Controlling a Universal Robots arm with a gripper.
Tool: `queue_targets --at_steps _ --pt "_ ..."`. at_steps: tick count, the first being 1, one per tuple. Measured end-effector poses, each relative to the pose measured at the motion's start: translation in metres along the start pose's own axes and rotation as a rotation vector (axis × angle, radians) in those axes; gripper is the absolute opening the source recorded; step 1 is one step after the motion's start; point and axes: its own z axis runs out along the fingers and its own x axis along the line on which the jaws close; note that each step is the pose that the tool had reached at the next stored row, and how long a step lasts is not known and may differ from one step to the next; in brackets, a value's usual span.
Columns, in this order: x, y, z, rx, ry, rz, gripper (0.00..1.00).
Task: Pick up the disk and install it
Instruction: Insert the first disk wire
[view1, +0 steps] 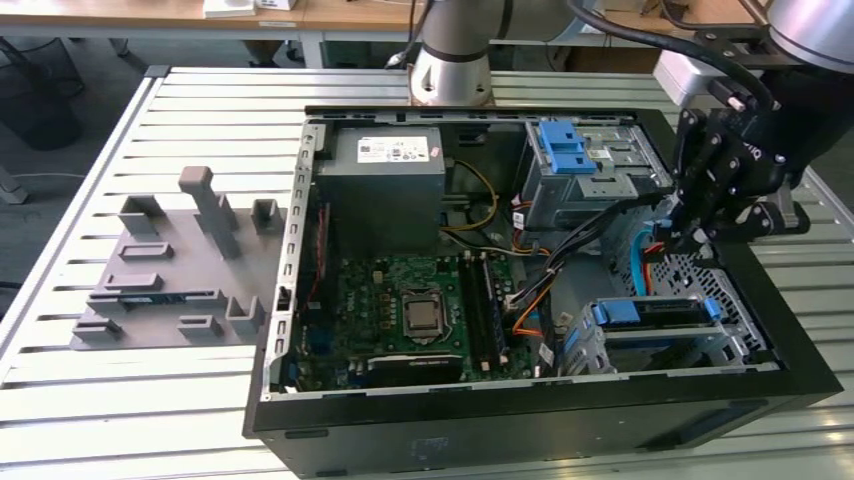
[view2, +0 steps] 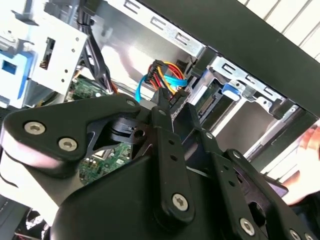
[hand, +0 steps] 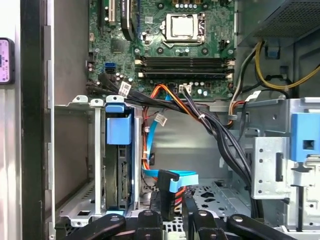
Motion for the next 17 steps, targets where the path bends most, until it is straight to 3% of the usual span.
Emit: queue_targets --at_steps 4,5,9,11,14,17 --pt "-0.0022 0.0 0.0026 0.0004 0.0353 0.0 0.31" --pt "-0.0029 0.0 0.0032 0.0004 0.041 0.0 0.31" --pt "-0.0044 0.0 0.0049 0.0005 0.0554 0.0 0.29" --pt "-0.0047 0.0 0.0054 0.0005 0.0607 0.0 0.17" --pt "-0.0048 0.0 0.0059 0.0005 0.0619 0.001 0.16" --pt "-0.0048 0.0 0.0067 0.0001 0.0422 0.006 0.16"
